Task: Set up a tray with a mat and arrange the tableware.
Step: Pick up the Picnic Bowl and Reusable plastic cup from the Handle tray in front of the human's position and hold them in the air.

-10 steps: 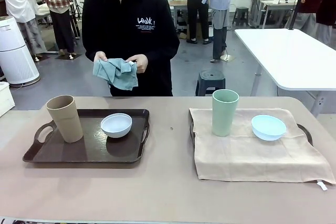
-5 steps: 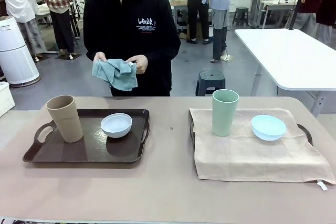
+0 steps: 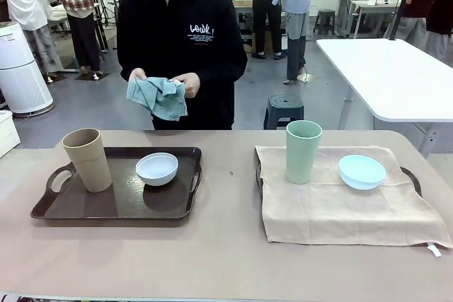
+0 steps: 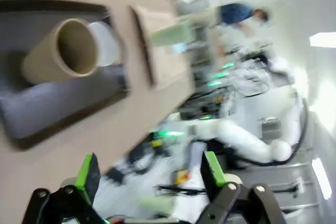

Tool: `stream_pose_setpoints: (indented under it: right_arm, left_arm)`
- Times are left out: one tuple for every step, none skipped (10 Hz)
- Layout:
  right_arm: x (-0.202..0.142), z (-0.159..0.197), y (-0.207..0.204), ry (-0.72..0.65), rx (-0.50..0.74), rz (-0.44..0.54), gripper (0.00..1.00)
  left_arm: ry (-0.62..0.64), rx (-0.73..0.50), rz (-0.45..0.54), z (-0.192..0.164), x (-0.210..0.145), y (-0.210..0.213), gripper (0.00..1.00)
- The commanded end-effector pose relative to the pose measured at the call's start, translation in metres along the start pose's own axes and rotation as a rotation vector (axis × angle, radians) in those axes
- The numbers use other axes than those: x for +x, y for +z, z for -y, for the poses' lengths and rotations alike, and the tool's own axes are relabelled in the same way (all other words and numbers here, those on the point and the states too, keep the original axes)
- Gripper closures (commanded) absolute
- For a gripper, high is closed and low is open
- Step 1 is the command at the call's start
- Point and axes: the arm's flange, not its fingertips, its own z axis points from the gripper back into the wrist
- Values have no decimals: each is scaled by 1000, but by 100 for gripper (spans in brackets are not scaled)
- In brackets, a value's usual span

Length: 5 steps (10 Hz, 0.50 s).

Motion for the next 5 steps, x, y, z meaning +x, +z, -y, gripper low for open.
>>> stream_pose_setpoints:
  right_arm:
    - [10,-92,-57,19,-186,7,5]
    - [6,-123,-98,31,-239,-13,5]
    - [4,-140,-146,29,-301,-25,5]
    - [6,-139,-197,10,-395,-46,5]
    - [19,-120,-234,-52,-439,-66,5]
  left_arm:
    - [-179,262,21,-9,18,9,0]
    - [-279,308,29,-11,24,11,0]
    - [-352,365,46,-13,29,12,0]
    - [-200,242,-20,-2,23,17,0]
    - [-200,242,-20,-2,23,17,0]
